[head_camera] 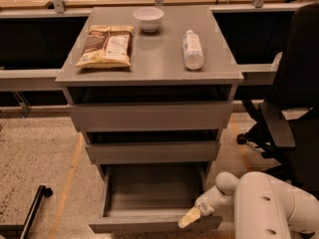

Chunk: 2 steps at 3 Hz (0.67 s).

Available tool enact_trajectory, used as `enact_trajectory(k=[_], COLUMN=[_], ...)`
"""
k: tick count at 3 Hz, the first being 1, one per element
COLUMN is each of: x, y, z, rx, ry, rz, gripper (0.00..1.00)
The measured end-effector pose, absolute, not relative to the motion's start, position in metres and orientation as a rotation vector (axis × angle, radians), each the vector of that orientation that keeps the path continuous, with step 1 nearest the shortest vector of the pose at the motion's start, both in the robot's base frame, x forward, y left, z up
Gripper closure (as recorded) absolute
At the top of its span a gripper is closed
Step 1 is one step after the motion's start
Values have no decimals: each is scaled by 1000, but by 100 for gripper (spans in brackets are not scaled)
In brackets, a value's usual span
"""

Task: Open bottom drawer

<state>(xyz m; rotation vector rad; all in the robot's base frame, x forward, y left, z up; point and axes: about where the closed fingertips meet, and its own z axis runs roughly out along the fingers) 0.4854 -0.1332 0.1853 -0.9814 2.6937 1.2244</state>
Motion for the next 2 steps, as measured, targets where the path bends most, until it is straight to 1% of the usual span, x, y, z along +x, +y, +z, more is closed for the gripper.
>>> enact_trajectory(k=[1,2], x=[438,438], y=[-139,-139], z=[201,200], rx=[-939,-939], ry=[2726,2725], rz=[1314,1314], gripper=[0,0])
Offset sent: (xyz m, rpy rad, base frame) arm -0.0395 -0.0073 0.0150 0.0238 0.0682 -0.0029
